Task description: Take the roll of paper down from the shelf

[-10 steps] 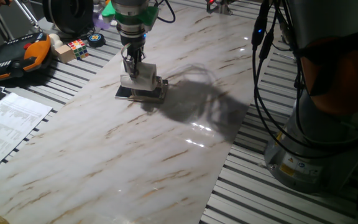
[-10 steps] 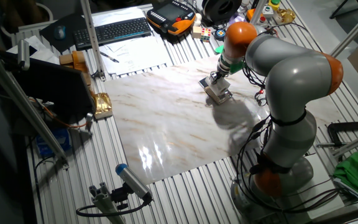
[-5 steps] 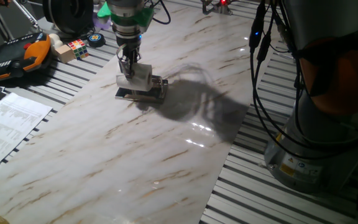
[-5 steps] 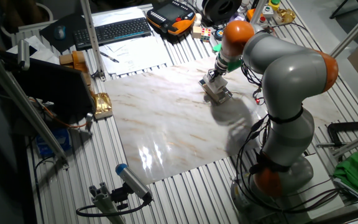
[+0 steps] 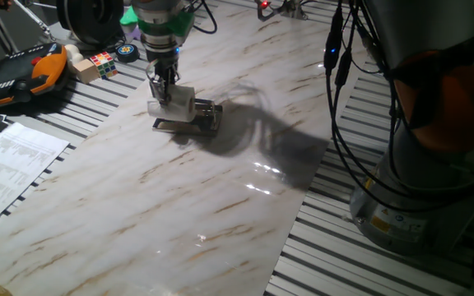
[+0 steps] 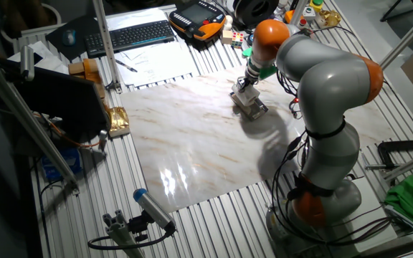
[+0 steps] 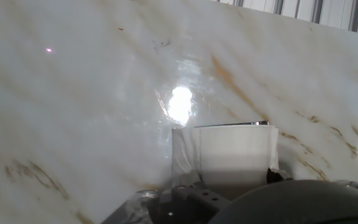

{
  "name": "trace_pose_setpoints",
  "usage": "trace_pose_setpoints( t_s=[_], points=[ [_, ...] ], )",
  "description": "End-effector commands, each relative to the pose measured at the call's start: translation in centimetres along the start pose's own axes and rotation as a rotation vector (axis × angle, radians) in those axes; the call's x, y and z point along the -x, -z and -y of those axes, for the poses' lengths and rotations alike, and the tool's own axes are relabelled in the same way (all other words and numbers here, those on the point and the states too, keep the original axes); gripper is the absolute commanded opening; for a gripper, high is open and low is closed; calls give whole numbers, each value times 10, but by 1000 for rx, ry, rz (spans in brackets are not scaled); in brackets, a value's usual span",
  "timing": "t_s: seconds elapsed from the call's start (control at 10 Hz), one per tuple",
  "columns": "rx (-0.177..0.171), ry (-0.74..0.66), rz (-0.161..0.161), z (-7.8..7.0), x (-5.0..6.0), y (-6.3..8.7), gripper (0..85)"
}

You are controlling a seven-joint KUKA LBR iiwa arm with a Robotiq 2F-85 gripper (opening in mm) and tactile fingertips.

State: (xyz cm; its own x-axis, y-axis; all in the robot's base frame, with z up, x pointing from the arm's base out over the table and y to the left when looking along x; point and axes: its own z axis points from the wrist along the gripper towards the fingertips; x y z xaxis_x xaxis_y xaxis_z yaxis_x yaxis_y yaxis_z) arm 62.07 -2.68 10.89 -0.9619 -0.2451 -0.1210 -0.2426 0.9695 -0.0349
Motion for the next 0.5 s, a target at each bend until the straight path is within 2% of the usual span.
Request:
trace_pose_setpoints(
  t_s=[0.0, 0.4],
  points=[
    [0, -3, 0, -1, 2, 0, 7],
    [9, 3, -4, -2, 3, -2, 7]
  ],
)
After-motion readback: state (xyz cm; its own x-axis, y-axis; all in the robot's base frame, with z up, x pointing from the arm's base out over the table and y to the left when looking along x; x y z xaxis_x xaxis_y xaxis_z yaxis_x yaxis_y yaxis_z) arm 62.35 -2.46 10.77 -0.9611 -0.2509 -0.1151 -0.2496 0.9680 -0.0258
